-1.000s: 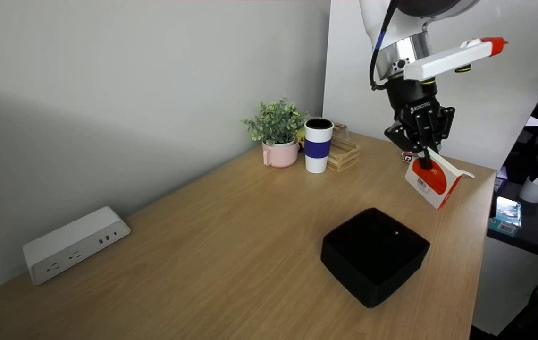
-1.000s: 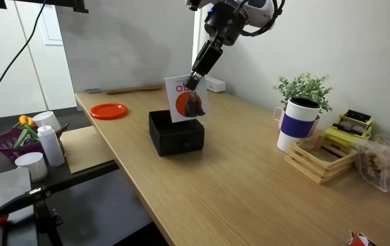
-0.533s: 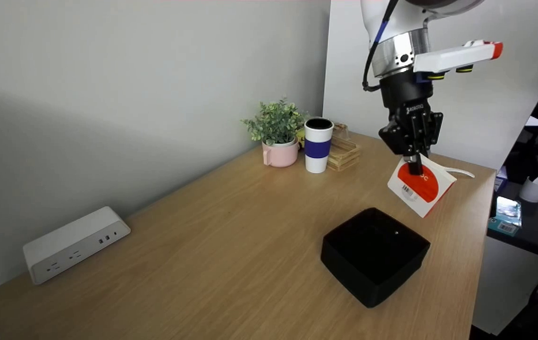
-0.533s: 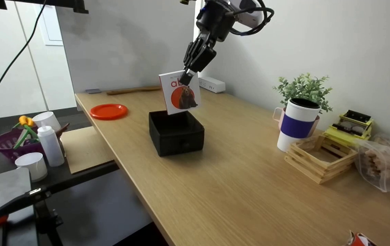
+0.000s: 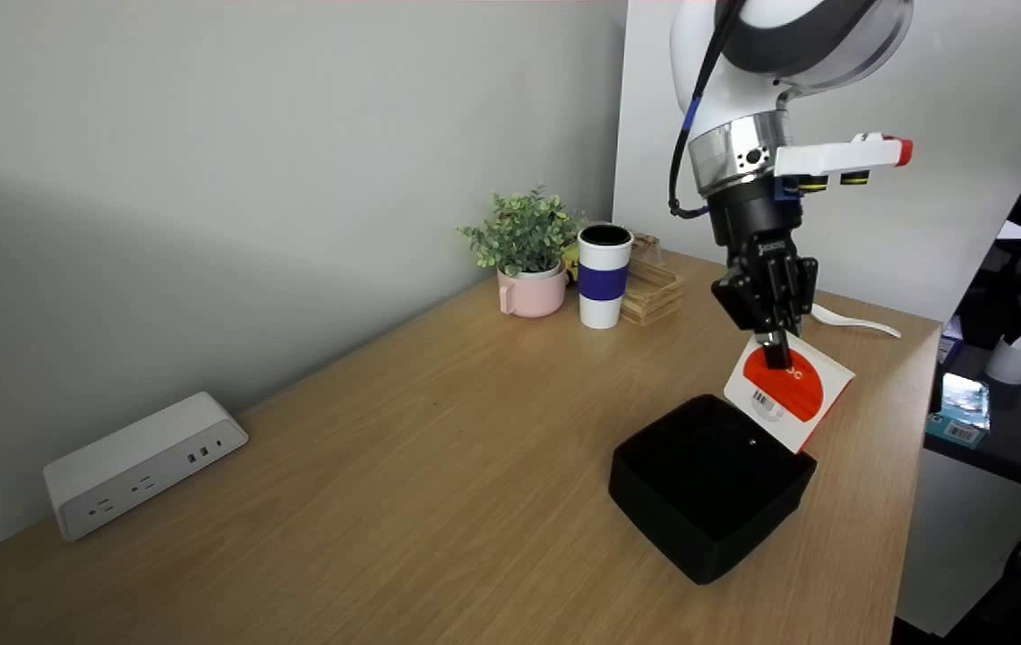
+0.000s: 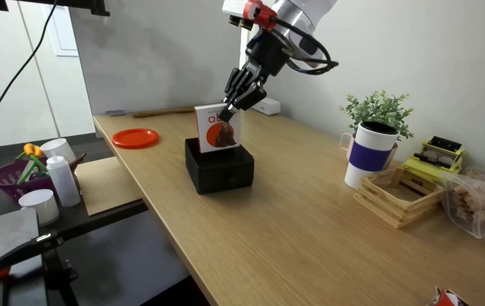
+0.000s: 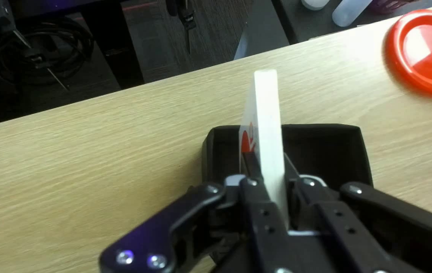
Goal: Put the book inside the black box
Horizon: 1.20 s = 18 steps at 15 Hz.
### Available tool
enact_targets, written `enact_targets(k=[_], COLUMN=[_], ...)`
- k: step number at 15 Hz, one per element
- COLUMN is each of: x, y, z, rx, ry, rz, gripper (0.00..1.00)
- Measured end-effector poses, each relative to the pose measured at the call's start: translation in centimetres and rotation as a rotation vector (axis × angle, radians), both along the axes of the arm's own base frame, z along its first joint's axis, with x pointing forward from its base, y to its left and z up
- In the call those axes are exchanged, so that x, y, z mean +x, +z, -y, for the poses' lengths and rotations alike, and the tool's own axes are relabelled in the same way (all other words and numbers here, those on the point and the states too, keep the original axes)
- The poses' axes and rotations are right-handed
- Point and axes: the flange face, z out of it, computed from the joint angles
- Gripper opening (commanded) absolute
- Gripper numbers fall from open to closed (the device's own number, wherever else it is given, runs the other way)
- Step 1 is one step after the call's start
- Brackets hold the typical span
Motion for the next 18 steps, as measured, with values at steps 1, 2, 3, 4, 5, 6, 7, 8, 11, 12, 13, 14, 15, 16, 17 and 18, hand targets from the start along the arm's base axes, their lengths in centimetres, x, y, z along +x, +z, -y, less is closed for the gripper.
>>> enact_targets(k=[1, 2, 3, 4, 5, 6, 7, 8, 11, 12, 13, 14, 15, 16, 17, 18], x=[0.2, 0.4, 0.7, 0.9, 1.1, 1.3, 1.5, 1.7, 2.1, 2.2, 2.4, 2.5, 2.6, 2.7, 2.8, 2.9], y=[-0.8, -1.6, -2.3, -2.9, -3.4, -3.8, -4.1, -4.4, -4.9, -5.1, -5.2, -5.5, -5.7, -5.9, -6.1, -6.4], z=[0.1, 0.1, 0.1, 0.1, 0.1, 0.0, 0.0, -0.1, 0.0, 0.0, 0.1, 0.2, 0.3, 0.5, 0.7, 0.9], rx=[0.009, 0.015, 0.018, 0.019, 0.019, 0.020, 0.021, 0.022, 0.022, 0.023, 0.023, 0.023, 0.024, 0.024, 0.025, 0.026], ry=[0.003, 0.005, 0.007, 0.010, 0.011, 0.012, 0.014, 0.015, 0.015, 0.015, 0.014, 0.013, 0.011, 0.009, 0.006, 0.004], rz=[-0.010, -0.019, -0.026, -0.034, -0.040, -0.046, -0.051, -0.055, -0.059, -0.061, -0.062, -0.065, -0.069, -0.072, -0.078, -0.084], gripper=[0.04, 0.04, 0.04, 0.04, 0.04, 0.04, 0.04, 0.04, 0.04, 0.04, 0.04, 0.04, 0.04, 0.04, 0.04, 0.04])
